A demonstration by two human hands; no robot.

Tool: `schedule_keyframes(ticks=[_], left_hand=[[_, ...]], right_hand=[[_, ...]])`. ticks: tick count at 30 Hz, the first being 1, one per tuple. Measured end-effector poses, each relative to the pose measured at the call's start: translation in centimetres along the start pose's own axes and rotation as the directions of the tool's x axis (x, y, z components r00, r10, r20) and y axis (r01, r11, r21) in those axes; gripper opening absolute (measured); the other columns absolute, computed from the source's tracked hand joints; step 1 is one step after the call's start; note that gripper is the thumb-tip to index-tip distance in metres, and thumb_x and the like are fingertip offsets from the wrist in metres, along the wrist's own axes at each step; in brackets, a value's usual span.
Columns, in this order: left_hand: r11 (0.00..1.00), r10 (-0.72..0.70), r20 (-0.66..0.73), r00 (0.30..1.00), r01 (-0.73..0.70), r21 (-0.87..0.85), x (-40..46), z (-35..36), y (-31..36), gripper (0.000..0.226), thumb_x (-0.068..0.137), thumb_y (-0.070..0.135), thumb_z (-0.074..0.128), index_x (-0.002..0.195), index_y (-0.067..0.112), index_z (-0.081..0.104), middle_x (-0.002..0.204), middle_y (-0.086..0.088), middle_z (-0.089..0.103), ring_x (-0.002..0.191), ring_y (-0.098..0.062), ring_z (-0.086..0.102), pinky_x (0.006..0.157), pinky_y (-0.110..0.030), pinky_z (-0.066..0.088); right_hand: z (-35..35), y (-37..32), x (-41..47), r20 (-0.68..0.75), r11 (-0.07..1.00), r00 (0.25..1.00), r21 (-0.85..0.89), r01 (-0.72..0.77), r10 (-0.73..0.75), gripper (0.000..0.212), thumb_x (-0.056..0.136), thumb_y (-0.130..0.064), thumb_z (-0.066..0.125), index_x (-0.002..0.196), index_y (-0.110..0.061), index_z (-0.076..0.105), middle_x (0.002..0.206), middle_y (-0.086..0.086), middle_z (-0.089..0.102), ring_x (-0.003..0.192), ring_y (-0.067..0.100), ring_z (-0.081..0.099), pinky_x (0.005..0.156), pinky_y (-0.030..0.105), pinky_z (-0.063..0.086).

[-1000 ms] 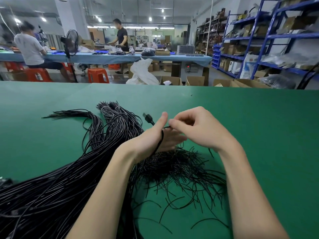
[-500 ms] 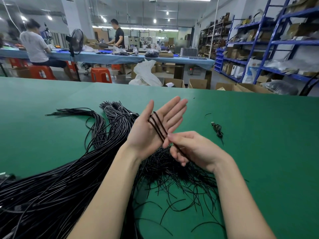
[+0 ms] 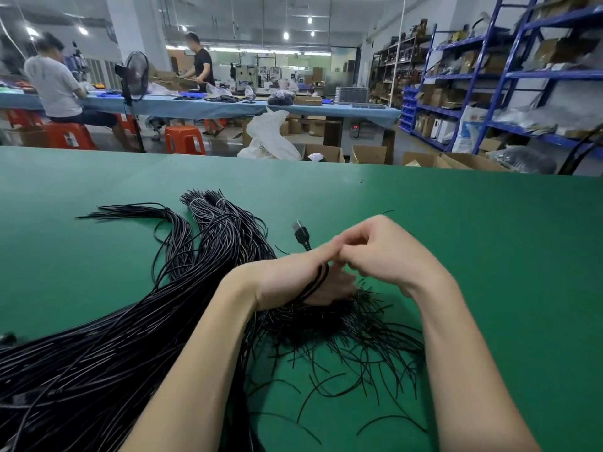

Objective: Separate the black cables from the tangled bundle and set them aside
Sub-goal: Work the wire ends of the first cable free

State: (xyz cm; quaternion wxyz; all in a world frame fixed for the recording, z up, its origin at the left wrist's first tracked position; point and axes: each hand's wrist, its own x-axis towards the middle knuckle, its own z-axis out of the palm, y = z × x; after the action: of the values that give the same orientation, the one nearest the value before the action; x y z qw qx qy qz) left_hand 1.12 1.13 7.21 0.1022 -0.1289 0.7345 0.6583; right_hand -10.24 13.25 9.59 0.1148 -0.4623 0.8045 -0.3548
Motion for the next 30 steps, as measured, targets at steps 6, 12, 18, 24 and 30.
schedule_keyframes(ticks=[6, 12, 18, 24, 30], left_hand=[[0.873, 0.287, -0.252, 0.924, -0.36, -0.328, 0.3, -0.5, 0.4, 0.064, 0.108, 0.048, 0.011, 0.124, 0.007, 0.059, 0.073, 0.015, 0.062, 0.073, -0.002, 0.059, 0.104, -0.028, 0.042], [0.752, 0.297, -0.357, 0.886, -0.447, -0.484, 0.8, -0.4, 0.5, 0.059, 0.108, 0.043, 0.02, 0.144, 0.003, 0.045, 0.144, -0.014, 0.056, 0.117, -0.015, 0.064, 0.095, -0.024, 0.053], [0.827, 0.307, -0.391, 0.868, -0.447, -0.341, 1.1, -0.4, -0.2, 0.046, 0.111, 0.028, 0.027, 0.132, 0.003, 0.059, 0.128, -0.01, 0.069, 0.11, -0.014, 0.069, 0.077, -0.02, 0.056], [0.929, 0.281, -0.346, 0.895, -0.345, -0.137, 0.9, -0.3, -1.2, 0.048, 0.111, 0.028, 0.031, 0.092, 0.006, 0.068, 0.074, -0.004, 0.072, 0.067, -0.017, 0.069, 0.065, -0.024, 0.055], [0.963, 0.267, -0.068, 0.961, -0.265, 0.04, 0.4, 1.5, -1.0, 0.042, 0.11, 0.025, 0.036, 0.072, 0.014, 0.05, 0.055, 0.006, 0.036, 0.047, -0.013, 0.047, 0.056, -0.022, 0.044]], right_hand=[[1.7, -2.3, -0.1, -0.092, 0.841, 0.993, 0.541, -0.017, 0.079, 0.012, 0.096, -0.004, 0.065, 0.091, -0.009, 0.074, 0.076, 0.006, 0.078, 0.067, 0.014, 0.074, 0.064, 0.027, 0.062], [2.2, -0.8, -0.3, -0.026, 0.923, 0.992, 0.372, -0.101, 0.12, 0.004, 0.085, -0.02, 0.082, 0.084, -0.017, 0.079, 0.08, 0.0, 0.079, 0.084, 0.019, 0.077, 0.085, 0.041, 0.062], [3.8, -0.8, -0.5, -0.203, 0.986, 0.978, 0.169, -0.008, 0.042, 0.01, 0.077, -0.028, 0.082, 0.067, -0.029, 0.08, 0.061, -0.008, 0.073, 0.06, 0.005, 0.07, 0.066, 0.028, 0.057], [-2.0, 0.6, -1.6, -0.169, 0.999, 0.985, 0.016, -0.034, 0.036, 0.017, 0.079, -0.056, 0.078, 0.074, -0.04, 0.078, 0.062, -0.016, 0.071, 0.054, -0.006, 0.059, 0.062, 0.023, 0.043], [-0.9, -0.5, -1.3, -0.041, 0.912, 0.979, 0.356, 0.203, -0.202, 0.041, 0.08, -0.054, 0.076, 0.119, -0.042, 0.069, 0.12, -0.017, 0.071, 0.108, -0.001, 0.067, 0.092, 0.025, 0.054]])
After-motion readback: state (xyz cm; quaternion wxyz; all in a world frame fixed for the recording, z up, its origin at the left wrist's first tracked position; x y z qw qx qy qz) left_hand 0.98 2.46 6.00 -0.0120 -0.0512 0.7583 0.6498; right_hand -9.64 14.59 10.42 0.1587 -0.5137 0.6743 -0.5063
